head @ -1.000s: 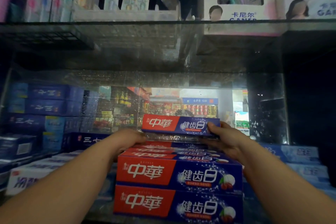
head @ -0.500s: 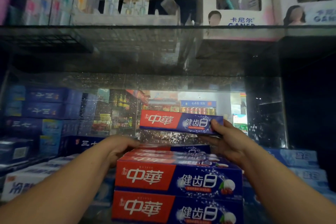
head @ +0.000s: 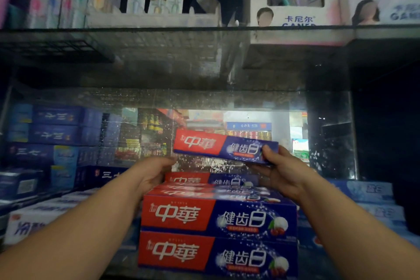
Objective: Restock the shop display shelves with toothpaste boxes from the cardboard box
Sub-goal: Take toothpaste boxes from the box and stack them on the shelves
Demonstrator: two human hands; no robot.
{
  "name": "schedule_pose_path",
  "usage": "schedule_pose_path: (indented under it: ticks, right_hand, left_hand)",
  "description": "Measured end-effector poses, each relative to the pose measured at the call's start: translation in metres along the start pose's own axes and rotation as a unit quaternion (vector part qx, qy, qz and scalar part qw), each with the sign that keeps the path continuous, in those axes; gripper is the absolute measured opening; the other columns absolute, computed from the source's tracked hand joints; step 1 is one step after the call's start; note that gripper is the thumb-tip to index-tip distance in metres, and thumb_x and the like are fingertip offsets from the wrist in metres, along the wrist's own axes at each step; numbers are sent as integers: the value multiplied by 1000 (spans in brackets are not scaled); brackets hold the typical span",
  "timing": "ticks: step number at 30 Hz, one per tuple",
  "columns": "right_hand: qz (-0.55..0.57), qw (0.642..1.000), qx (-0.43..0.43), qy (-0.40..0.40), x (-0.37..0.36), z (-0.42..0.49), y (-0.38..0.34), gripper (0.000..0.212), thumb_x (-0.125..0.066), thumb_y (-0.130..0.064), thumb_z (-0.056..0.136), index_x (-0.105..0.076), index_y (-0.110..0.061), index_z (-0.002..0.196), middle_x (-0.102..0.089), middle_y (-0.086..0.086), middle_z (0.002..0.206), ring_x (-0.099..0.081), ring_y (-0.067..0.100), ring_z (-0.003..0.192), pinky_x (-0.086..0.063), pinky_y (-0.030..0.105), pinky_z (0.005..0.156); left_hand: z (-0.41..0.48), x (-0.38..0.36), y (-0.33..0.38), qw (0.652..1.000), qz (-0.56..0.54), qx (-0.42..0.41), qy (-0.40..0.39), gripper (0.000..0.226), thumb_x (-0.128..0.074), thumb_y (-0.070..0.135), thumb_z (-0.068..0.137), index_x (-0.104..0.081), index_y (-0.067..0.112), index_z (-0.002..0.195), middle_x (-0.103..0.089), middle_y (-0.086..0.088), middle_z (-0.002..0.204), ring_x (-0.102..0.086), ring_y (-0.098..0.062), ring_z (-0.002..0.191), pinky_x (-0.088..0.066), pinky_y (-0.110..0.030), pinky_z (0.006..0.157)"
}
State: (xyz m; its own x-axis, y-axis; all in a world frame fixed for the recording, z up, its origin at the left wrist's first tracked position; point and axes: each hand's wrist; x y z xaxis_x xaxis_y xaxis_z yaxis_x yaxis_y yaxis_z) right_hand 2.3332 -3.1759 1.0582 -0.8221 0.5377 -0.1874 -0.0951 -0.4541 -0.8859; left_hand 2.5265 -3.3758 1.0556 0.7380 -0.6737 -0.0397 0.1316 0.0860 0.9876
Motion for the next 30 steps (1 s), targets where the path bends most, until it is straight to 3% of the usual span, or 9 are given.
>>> schedule_pose_path:
  ticks: [3,5,8,12,18,20,22,27,30]
  right_hand:
    - [-63,997,-47,-3,-1,-4,4,24,-57,-11,93,-48,-12,116,-70,12,95,-70,24,78,-59,38,67]
    - [-101,991,-88,-10,-3,-7,3,27,-59,-9,92,-46,-14,116,-68,13,96,-70,23,73,-57,31,52]
    - [-159,981,-108,-4,-9,-11,-4,39,-58,-4,92,-44,-14,127,-66,13,91,-68,22,66,-53,28,47]
    - [-305,947,-103,4,-19,-21,-10,49,-57,-8,95,-40,-11,141,-54,-2,76,-57,10,55,-40,11,33]
    - [-338,935,-98,33,-16,-27,-10,44,-55,-10,96,-44,-10,139,-61,2,82,-57,13,61,-43,12,34]
    - [-380,921,-64,59,-14,-23,-8,52,-56,-15,96,-38,-13,145,-63,9,117,-57,12,75,-47,11,51]
    - [-400,913,-46,69,-13,-19,-7,56,-58,-21,95,-36,-17,146,-52,12,139,-57,14,85,-47,21,66]
    - [-466,880,-70,65,-16,-16,-10,43,-55,-31,96,-49,-16,136,-64,9,114,-47,7,64,-36,23,54]
    - [-420,898,-128,33,-20,-17,-12,14,-54,-21,96,-62,-9,94,-62,3,74,-55,13,57,-40,19,47]
  left_hand:
    - [-1,1,-4,996,76,26,45,12,-47,5,94,-56,-1,90,-59,-14,75,-60,-20,49,-49,-27,48]
    - [-4,1,-4,992,101,16,72,23,-40,3,94,-45,5,72,-49,-9,69,-50,-19,55,-44,-31,60]
    - [-4,0,-3,998,5,18,52,22,-30,14,97,-43,6,81,-52,-13,76,-50,-25,66,-41,-35,62]
    - [-8,-1,1,996,84,16,8,35,-47,37,96,-59,6,106,-67,-15,99,-64,-27,80,-51,-33,65]
    - [-26,0,7,986,156,49,-12,25,-56,27,94,-55,7,109,-68,-15,96,-70,-22,51,-54,-27,44]
    - [-24,-2,7,983,181,37,8,25,-56,21,94,-52,4,112,-67,-16,90,-68,-20,44,-51,-25,39]
    - [-18,-4,6,979,199,18,36,29,-56,19,94,-53,1,116,-67,-15,84,-69,-23,49,-53,-28,42]
    - [-3,-6,5,969,241,7,53,32,-55,21,94,-55,2,121,-68,-17,99,-68,-28,75,-55,-34,62]
    - [1,-6,6,974,224,24,38,29,-55,21,94,-54,3,117,-68,-16,97,-68,-29,79,-55,-37,65]
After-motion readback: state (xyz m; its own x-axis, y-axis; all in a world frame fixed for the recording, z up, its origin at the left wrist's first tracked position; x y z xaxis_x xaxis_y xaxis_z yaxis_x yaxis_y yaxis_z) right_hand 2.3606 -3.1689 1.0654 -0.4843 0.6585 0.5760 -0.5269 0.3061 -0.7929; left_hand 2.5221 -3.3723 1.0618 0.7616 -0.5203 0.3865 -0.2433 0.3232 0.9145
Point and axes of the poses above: each hand's wrist, its own z-axis towards the middle knuckle, its own x-axis out of the back of the hand, y = z × x
